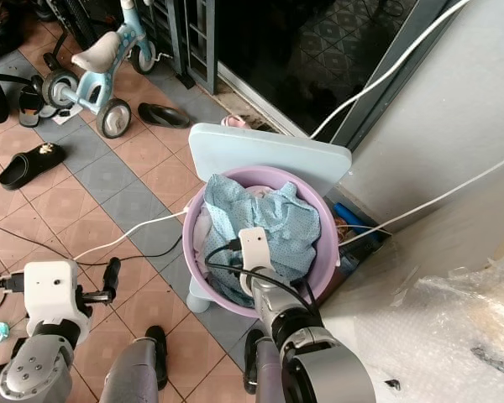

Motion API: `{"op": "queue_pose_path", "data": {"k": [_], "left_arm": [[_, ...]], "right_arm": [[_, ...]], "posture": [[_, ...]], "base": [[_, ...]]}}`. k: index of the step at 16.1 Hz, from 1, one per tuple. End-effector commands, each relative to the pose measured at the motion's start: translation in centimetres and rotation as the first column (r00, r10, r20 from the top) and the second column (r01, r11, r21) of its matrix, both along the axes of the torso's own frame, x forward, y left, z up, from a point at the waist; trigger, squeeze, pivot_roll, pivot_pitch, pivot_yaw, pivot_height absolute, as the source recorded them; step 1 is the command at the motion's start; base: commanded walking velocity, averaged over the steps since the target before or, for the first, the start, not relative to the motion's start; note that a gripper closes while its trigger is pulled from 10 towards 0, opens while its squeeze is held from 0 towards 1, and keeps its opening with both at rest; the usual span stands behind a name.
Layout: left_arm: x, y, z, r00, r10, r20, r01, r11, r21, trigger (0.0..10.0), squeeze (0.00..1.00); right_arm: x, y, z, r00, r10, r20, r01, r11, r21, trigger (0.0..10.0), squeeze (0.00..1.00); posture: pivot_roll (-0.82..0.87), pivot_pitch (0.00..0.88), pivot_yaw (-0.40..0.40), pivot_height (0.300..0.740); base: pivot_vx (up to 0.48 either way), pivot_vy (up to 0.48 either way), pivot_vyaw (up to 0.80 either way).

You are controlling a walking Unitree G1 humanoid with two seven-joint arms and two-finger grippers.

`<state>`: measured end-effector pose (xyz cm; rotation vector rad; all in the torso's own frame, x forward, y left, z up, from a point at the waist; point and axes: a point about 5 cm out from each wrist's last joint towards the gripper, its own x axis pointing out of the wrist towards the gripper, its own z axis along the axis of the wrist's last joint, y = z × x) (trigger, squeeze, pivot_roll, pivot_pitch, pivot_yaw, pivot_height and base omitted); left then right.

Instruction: Clothes washing

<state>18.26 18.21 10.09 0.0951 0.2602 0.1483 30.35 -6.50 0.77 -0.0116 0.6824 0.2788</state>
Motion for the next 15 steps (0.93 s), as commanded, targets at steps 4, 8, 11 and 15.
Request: {"op": "queue_pose_path", "data": {"k": [4,8,11,15], "left_arm": [[-0.1,0.0,-0.1,1.0,0.01,-0.013,-0.01,1.0,0.013,10.0,0.0],[0.2,-0.1,-0.2,1.0,0.013,-0.009,-0.013,1.0,0.013,10.0,0.0],[1.0,-0.1,-0.2,1.0,0.013,0.004,-0.013,1.0,0.024,10.0,0.0],[1.9,-0.1,0.2,0.999,0.021,0.033,-0.023,0.998,0.063,10.0,0.0]], "right_arm": [[-0.3,-0.5,-0.5,1.0,-0.026,-0.011,0.026,1.0,0.01,0.0,0.0],[-0.5,-0.5,-0.7,1.0,-0.022,-0.015,0.022,1.0,0.016,0.0,0.0],[-0.3,-0.9,-0.6,1.0,-0.03,-0.008,0.03,0.999,0.023,0.0,0.0],[0.3,-1.5,-0.1,0.999,-0.043,0.03,0.042,0.999,0.035,0.0,0.0]], "posture": [[0.14,0.32,-0.118,0.74],[0.13,0.312,-0.118,0.74],[0.12,0.293,-0.112,0.74],[0.11,0.276,-0.113,0.74]], "base": [[0.0,0.0,0.0],[0.0,0.0,0.0],[0.0,0.0,0.0],[0.0,0.0,0.0]]}}
